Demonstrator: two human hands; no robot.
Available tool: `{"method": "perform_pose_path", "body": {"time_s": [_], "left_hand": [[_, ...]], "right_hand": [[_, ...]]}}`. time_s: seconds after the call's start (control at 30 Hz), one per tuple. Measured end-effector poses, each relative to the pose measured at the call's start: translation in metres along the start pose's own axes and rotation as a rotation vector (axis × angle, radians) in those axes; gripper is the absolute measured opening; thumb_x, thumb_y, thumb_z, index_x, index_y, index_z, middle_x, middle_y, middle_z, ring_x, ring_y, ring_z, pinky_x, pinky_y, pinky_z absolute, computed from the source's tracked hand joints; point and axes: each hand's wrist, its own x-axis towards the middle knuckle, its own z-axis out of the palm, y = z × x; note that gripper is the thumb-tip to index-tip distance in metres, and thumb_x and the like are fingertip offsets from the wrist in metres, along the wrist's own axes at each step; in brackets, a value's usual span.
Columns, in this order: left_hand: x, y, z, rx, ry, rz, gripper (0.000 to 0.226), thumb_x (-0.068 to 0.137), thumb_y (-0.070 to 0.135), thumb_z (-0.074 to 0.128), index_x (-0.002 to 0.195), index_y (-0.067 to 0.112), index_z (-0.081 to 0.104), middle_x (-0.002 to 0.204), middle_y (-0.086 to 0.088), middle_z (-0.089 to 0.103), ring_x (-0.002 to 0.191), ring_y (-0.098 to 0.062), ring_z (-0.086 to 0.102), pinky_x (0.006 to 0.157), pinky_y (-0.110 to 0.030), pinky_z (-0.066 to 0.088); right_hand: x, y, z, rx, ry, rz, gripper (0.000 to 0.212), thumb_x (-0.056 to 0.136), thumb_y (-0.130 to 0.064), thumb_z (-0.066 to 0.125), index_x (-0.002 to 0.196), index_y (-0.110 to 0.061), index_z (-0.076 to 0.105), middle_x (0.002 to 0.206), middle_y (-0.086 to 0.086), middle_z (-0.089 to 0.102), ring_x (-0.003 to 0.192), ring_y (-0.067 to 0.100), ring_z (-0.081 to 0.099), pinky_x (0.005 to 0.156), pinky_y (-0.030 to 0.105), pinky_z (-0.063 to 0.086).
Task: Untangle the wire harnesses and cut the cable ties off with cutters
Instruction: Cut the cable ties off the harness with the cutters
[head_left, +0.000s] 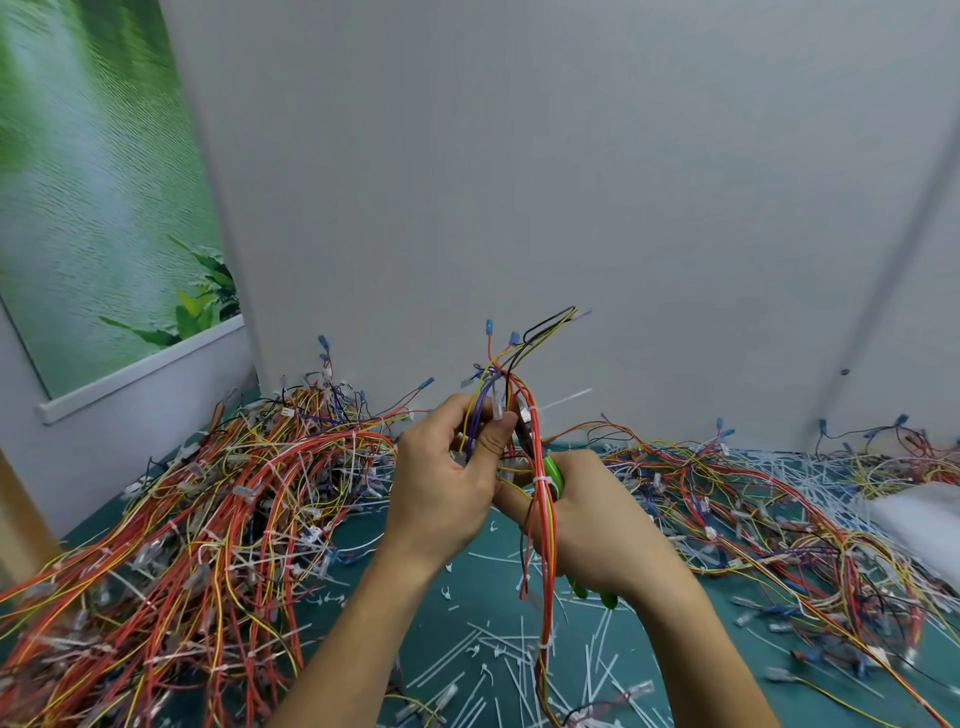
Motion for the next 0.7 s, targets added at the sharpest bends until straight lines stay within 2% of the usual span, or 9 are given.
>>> {"method": "perform_pose_path", "body": {"time_s": [0.1, 0.2, 0.3, 0.37, 0.5, 0.7], "left_hand": [[0.0007, 0.0003, 0.0014, 0.001, 0.014, -0.002, 0.018, 0.097, 0.041, 0.066, 0.089, 0.024, 0.067, 0.077, 0.001, 0.067, 0.070, -0.021, 0.062, 0.064, -0.035, 0.052], [0.0011, -0.0006, 0.0017, -0.004, 0.014, -0.010, 0.017, 0.096, 0.039, 0.067, 0.087, 0.025, 0.067, 0.076, 0.005, 0.067, 0.068, -0.019, 0.061, 0.063, -0.035, 0.051], [0.0009, -0.0013, 0.0006, 0.001, 0.014, -0.010, 0.017, 0.096, 0.042, 0.066, 0.088, 0.027, 0.067, 0.077, 0.007, 0.068, 0.069, -0.016, 0.062, 0.063, -0.028, 0.051], [0.0009, -0.0017, 0.0007, -0.003, 0.017, -0.014, 0.018, 0.096, 0.044, 0.065, 0.089, 0.027, 0.067, 0.078, 0.005, 0.069, 0.070, -0.018, 0.064, 0.065, -0.034, 0.053], [0.0005, -0.0019, 0.0016, -0.019, 0.015, -0.026, 0.023, 0.096, 0.048, 0.063, 0.092, 0.026, 0.068, 0.080, 0.002, 0.070, 0.072, -0.023, 0.066, 0.068, -0.050, 0.054], [0.0006, -0.0013, 0.0007, -0.024, 0.006, -0.032, 0.020, 0.096, 0.048, 0.063, 0.094, 0.029, 0.068, 0.083, 0.004, 0.072, 0.076, -0.021, 0.069, 0.070, -0.045, 0.056]], "right_hand": [[0.0017, 0.0009, 0.0014, -0.016, -0.001, -0.027, 0.049, 0.091, -0.053, 0.062, 0.060, -0.022, 0.041, 0.048, -0.004, 0.037, 0.044, 0.012, 0.030, 0.041, 0.025, 0.032], [0.0036, 0.0015, 0.0032, -0.034, -0.022, -0.048, 0.047, 0.091, -0.052, 0.062, 0.066, -0.017, 0.043, 0.053, -0.002, 0.037, 0.050, 0.013, 0.030, 0.048, 0.030, 0.031], [0.0038, 0.0005, 0.0038, -0.018, -0.019, -0.075, 0.048, 0.091, -0.048, 0.062, 0.068, -0.011, 0.042, 0.052, -0.002, 0.037, 0.050, 0.011, 0.029, 0.047, 0.028, 0.029], [0.0033, -0.0008, 0.0034, -0.031, -0.016, -0.085, 0.047, 0.092, -0.047, 0.061, 0.071, -0.008, 0.044, 0.054, -0.001, 0.039, 0.051, 0.011, 0.030, 0.048, 0.029, 0.030], [0.0030, -0.0017, 0.0036, -0.037, 0.006, -0.055, 0.048, 0.092, -0.051, 0.060, 0.069, -0.012, 0.045, 0.054, 0.000, 0.040, 0.051, 0.013, 0.031, 0.049, 0.032, 0.032], [0.0023, -0.0071, 0.0048, -0.014, 0.019, -0.023, 0.044, 0.093, -0.048, 0.062, 0.066, -0.017, 0.045, 0.055, -0.001, 0.040, 0.053, 0.013, 0.030, 0.050, 0.032, 0.032]]}}
